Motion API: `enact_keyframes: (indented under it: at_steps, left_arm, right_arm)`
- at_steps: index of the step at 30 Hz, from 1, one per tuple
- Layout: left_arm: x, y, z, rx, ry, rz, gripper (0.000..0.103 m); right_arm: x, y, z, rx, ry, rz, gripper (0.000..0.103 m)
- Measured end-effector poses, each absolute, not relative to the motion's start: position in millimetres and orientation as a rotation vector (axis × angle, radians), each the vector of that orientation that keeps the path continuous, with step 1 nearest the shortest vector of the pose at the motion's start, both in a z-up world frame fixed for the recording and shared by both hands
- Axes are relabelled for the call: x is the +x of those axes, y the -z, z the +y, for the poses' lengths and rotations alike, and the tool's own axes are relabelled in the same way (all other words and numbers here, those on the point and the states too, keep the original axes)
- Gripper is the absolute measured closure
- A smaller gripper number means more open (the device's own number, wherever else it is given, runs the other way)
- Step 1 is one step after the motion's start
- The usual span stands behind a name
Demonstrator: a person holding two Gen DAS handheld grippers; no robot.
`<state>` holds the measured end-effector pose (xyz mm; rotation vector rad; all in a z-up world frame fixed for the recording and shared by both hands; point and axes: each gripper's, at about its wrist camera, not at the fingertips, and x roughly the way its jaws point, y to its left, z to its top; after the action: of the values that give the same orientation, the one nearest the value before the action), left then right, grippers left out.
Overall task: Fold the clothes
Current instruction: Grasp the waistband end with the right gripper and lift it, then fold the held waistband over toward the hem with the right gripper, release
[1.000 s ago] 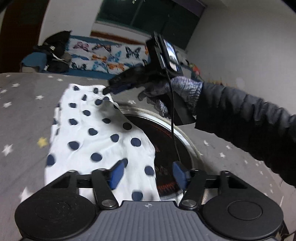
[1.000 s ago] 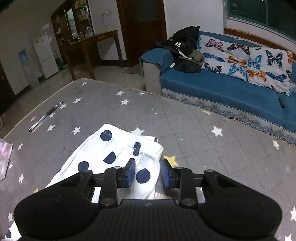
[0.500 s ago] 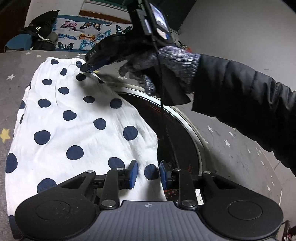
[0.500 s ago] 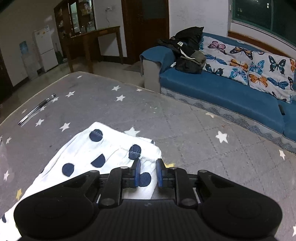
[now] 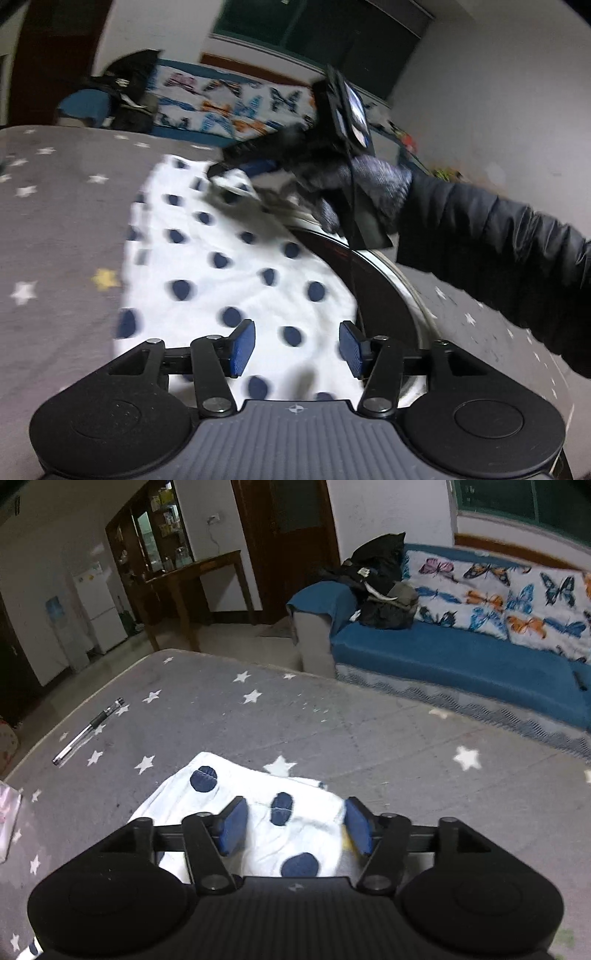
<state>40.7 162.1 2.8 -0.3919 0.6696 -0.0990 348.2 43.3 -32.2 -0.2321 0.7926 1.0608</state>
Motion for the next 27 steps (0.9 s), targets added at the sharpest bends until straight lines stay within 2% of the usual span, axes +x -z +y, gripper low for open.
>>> enact_keyframes:
  at_steps: [2, 3, 5, 7, 8, 13, 21, 27]
  left_arm:
    - [32, -5, 172, -0.409, 0.067, 0.657, 0.045]
    - [27, -6, 176, -0.416, 0.052, 0.653, 0.044]
    - [20, -7, 181, -0.430, 0.035, 0.648, 0.043]
    - [14, -7, 183, -0.437, 0.019, 0.652, 0.042]
    - [12, -6, 184, -0.440, 0.011, 0.654, 0.041]
    - [0, 0, 186, -0.434, -0.034, 0.663, 0.035]
    - [-25, 5, 191, -0.420, -0.133, 0.683, 0.031]
    - [-49, 4, 189, -0.417, -0.183, 0.677, 0.023]
  right_arm:
    - [347, 36, 47, -0.228, -1.071, 0.783, 0.037]
    - [346, 37, 48, -0.233, -1.072, 0.773, 0.039]
    - [344, 37, 50, -0.239, -1.077, 0.766, 0.054]
    - [343, 35, 50, -0.239, -1.085, 0.773, 0.076]
    - [342, 34, 49, -0.229, -1.092, 0.783, 0.078]
    - [327, 21, 47, -0.255, -1.077, 0.756, 0.084]
    - [300, -19, 26, -0.213, -1.117, 0.707, 0.084]
    - [258, -51, 1, -0.233, -1.173, 0.670, 0.084]
